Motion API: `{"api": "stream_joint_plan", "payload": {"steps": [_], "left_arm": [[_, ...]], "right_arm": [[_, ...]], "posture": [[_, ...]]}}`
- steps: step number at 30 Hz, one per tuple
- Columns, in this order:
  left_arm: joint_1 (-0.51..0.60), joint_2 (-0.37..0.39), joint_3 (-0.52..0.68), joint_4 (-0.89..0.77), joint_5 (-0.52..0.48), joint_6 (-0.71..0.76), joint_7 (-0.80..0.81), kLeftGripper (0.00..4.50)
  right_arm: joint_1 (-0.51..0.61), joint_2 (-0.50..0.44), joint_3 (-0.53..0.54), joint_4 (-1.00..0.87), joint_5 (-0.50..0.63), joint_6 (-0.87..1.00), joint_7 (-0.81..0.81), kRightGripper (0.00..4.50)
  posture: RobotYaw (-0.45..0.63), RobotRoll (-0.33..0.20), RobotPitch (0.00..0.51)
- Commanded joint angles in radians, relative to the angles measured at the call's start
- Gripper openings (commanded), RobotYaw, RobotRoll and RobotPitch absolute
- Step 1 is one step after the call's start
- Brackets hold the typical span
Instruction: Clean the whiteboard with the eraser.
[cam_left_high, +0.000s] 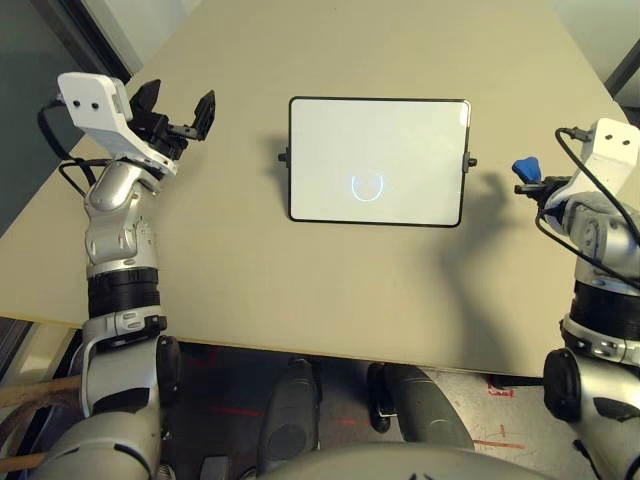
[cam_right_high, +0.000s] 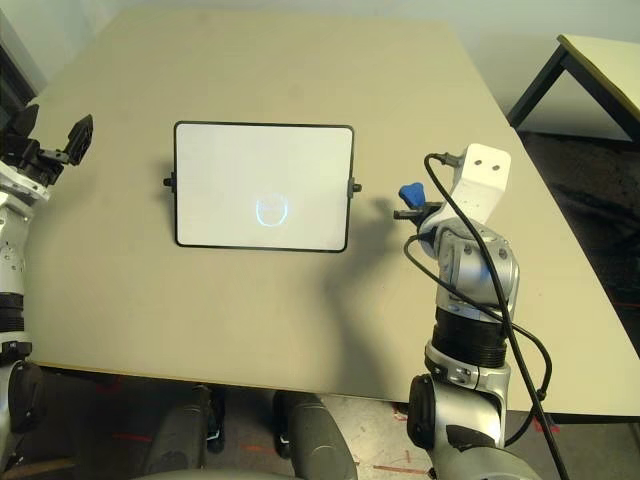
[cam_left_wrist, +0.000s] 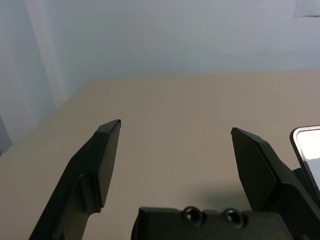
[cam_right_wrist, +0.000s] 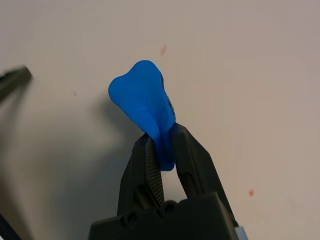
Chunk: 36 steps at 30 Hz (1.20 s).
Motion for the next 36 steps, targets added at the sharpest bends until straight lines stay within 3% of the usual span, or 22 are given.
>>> {"api": "stream_joint_plan", "payload": {"steps": [1, 13, 25, 27, 31, 36], "left_arm": [[0.019, -0.013, -0.001, 0.029, -0.007, -0.002, 0.007, 4.5], [0.005, -0.021, -0.02, 0.053, -0.007, -0.006, -0.004, 4.5], [-0.024, -0.028, -0.038, 0.09, -0.007, -0.007, -0.02, 4.5], [-0.028, -0.025, -0.036, 0.097, -0.007, -0.008, -0.023, 4.5], [-0.035, -0.014, -0.023, 0.119, 0.018, -0.054, 0.009, 4.5], [-0.043, 0.022, 0.01, 0.218, 0.065, -0.173, 0.106, 4.5]], "right_arm": [[0.02, 0.034, -0.005, 0.008, 0.032, 0.046, -0.024, 0.44], [0.058, 0.087, -0.005, -0.097, 0.096, 0.166, -0.048, 0.44], [0.064, 0.005, -0.035, -0.23, 0.189, 0.248, 0.008, 4.4], [0.064, -0.016, -0.046, -0.239, 0.202, 0.231, 0.019, 4.48], [0.034, -0.034, -0.126, -0.174, 0.234, -0.008, 0.034, 4.48], [0.061, -0.082, -0.198, 0.253, 0.211, -0.833, 0.049, 4.48]], "posture": [[-0.03, 0.0, 0.13], [-0.04, 0.0, 0.126], [-0.07, 0.0, 0.133], [-0.07, 0.0, 0.136], [-0.07, 0.0, 0.141], [-0.05, 0.0, 0.14]]}}
